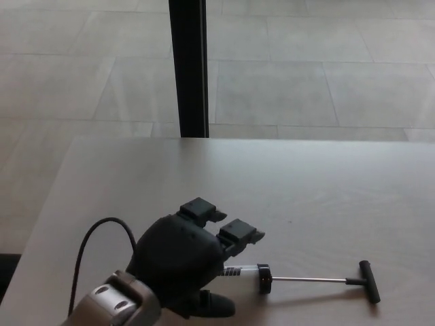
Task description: The robot uses its left hand to lift the air pump kept on the middle of the desk and use the right hand to compress the handle
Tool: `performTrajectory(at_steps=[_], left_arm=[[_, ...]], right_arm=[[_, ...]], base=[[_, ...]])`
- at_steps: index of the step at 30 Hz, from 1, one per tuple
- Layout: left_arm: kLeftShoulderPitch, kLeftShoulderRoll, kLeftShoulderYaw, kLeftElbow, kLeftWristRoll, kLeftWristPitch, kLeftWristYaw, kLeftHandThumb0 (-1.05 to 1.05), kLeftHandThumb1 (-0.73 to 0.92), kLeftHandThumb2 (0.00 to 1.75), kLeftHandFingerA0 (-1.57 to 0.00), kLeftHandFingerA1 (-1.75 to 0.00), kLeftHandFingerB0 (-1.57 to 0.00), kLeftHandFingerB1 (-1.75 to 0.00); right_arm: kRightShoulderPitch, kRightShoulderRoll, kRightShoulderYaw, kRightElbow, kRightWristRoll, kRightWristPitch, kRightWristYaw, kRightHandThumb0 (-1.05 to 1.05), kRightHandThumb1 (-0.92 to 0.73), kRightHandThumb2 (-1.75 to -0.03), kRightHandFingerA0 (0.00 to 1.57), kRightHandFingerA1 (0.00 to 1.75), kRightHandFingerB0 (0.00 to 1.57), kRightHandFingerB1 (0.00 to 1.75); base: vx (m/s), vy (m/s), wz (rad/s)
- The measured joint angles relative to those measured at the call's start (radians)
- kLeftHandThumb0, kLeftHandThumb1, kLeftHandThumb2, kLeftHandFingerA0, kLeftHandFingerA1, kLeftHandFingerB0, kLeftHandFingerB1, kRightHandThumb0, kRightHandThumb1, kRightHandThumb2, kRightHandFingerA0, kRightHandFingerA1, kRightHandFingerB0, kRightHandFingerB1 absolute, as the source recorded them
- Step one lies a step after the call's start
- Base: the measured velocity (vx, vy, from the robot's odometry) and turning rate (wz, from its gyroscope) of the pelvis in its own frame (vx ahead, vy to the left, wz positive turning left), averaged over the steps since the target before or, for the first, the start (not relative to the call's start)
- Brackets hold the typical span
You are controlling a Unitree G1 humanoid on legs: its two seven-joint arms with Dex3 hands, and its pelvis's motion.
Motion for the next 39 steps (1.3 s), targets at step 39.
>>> performTrajectory(at_steps=[39], left_arm=[[0.091, -0.187, 0.169, 0.139, -0.093, 0.161, -0.159, -0.56, 0.60, 0.57, -0.35, -0.54, -0.23, -0.38]], right_arm=[[-0.012, -0.045, -0.017, -0.098, 0.001, 0.070, 0.022, -0.65, -0.83, -0.65, 0.31, 0.54, 0.39, 0.38]], base=[[0.00, 0.000, 0.00]])
